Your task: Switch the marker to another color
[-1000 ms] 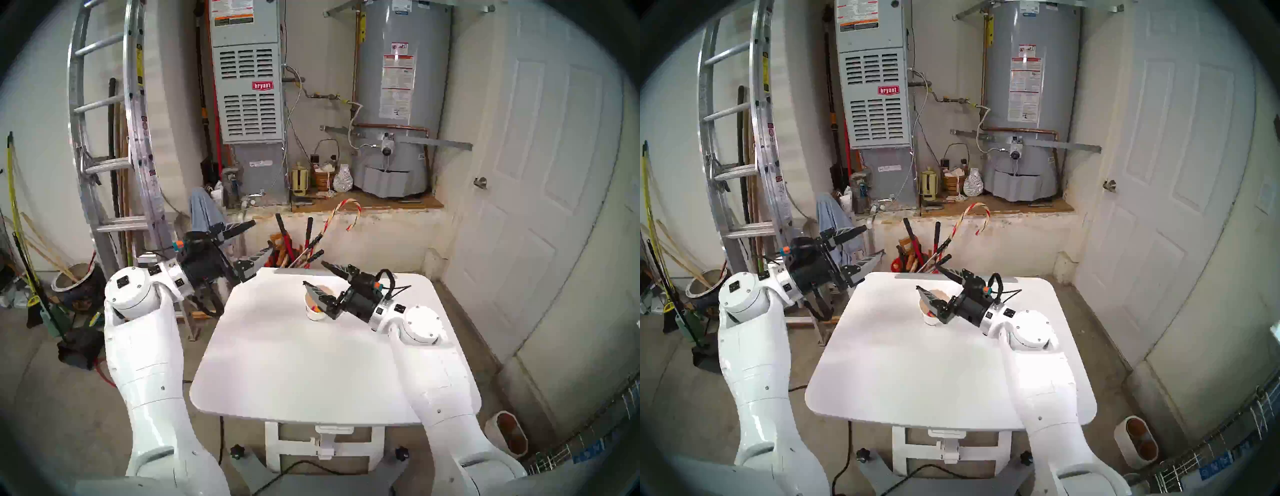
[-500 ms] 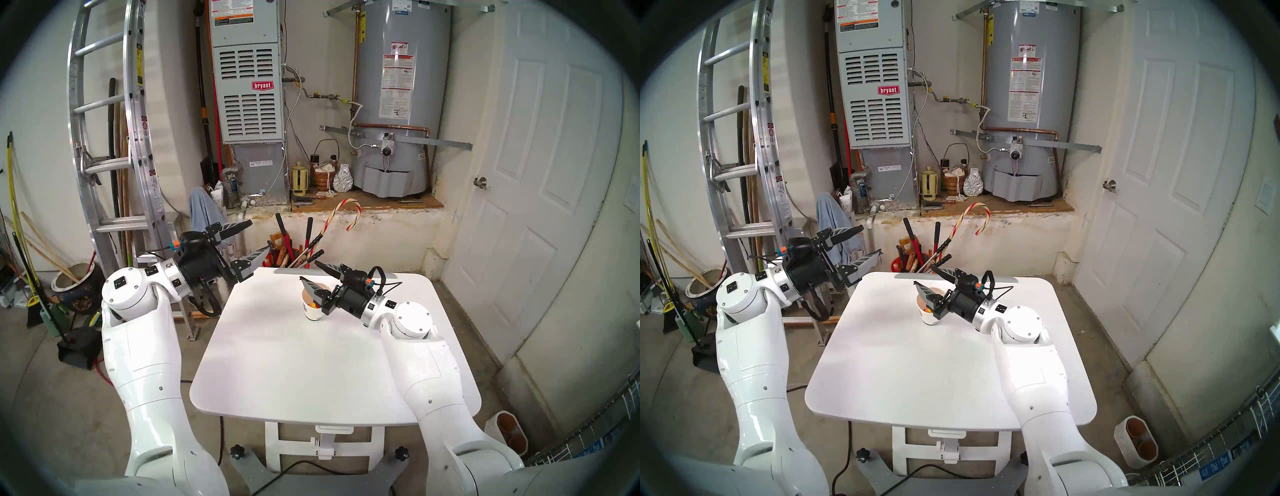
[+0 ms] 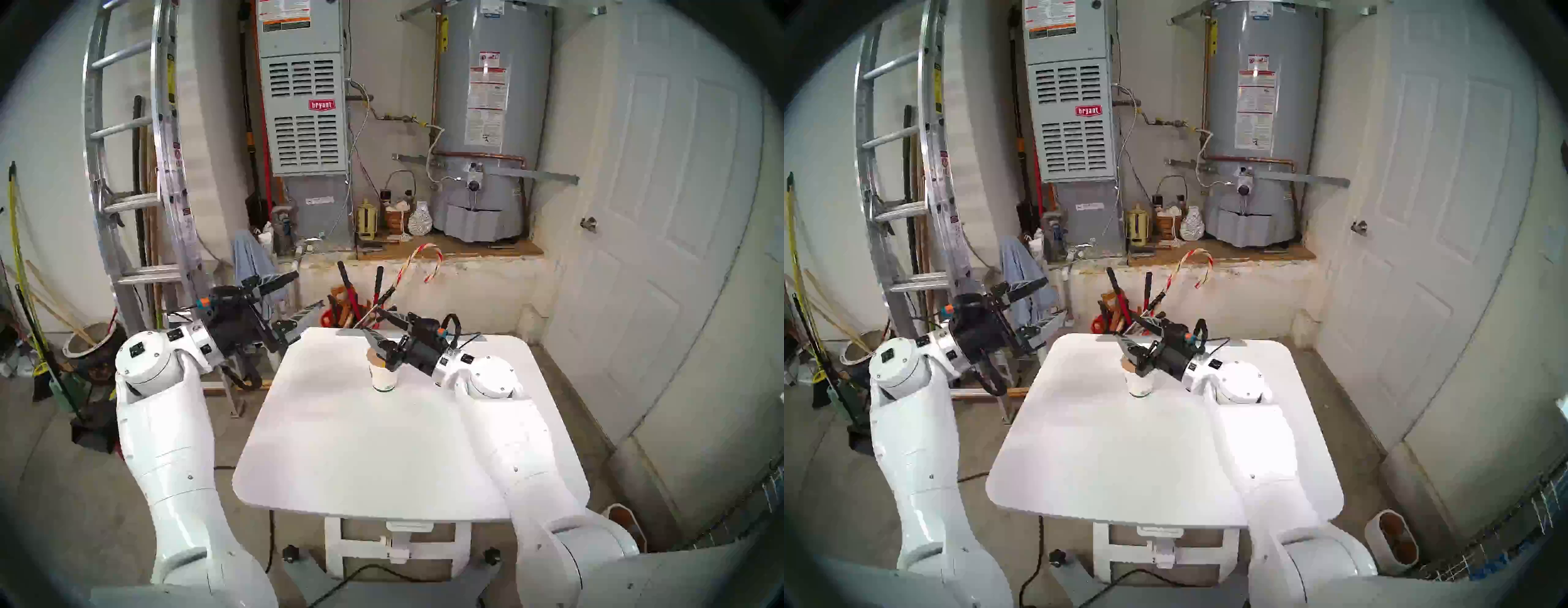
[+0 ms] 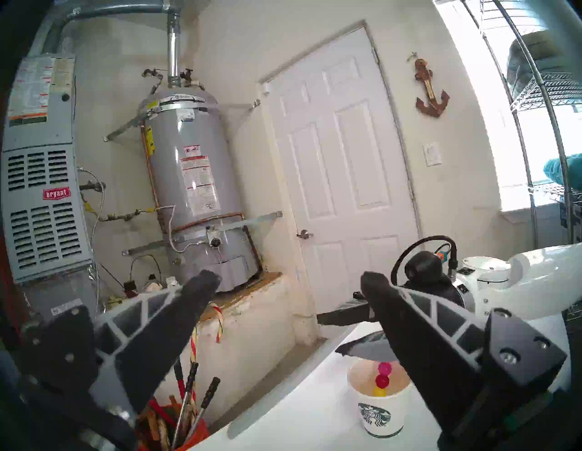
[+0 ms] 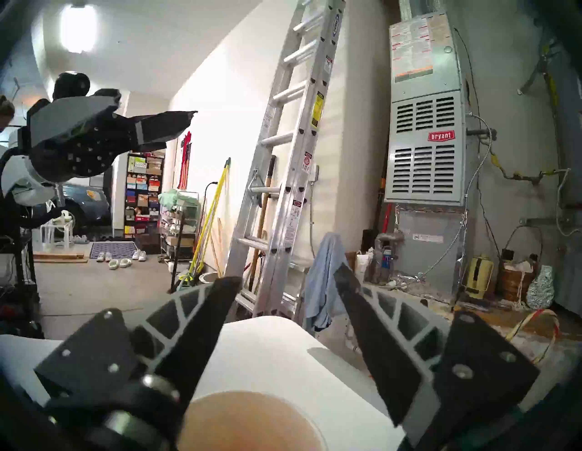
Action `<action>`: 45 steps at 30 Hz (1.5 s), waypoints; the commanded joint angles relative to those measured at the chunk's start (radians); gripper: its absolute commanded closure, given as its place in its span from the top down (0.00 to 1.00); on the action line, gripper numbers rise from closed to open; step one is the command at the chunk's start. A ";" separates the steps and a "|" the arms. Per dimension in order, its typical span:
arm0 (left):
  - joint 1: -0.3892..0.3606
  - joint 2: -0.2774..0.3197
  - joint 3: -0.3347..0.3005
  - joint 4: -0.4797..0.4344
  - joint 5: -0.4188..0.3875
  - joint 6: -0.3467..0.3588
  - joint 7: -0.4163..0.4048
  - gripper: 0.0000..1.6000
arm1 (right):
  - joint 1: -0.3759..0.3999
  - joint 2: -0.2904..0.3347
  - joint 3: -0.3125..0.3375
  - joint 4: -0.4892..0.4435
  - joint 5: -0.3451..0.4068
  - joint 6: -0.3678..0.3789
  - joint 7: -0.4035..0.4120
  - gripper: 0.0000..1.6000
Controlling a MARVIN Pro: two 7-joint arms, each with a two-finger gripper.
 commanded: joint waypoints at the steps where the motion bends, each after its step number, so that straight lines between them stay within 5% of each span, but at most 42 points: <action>1: -0.004 -0.006 -0.002 -0.023 -0.009 0.003 -0.003 1.00 | 0.049 -0.012 0.003 -0.026 0.014 -0.028 0.006 1.00; 15: 0.027 -0.093 0.006 -0.076 0.005 0.030 0.075 1.00 | -0.054 0.032 0.098 -0.202 0.038 -0.023 -0.034 1.00; 35: -0.044 -0.163 0.104 -0.014 0.147 0.025 0.449 1.00 | -0.070 -0.005 0.322 -0.272 -0.081 0.098 -0.397 1.00; 45: 0.024 -0.124 0.239 -0.048 0.117 0.018 0.648 1.00 | -0.096 -0.045 0.361 -0.348 -0.165 0.190 -0.572 1.00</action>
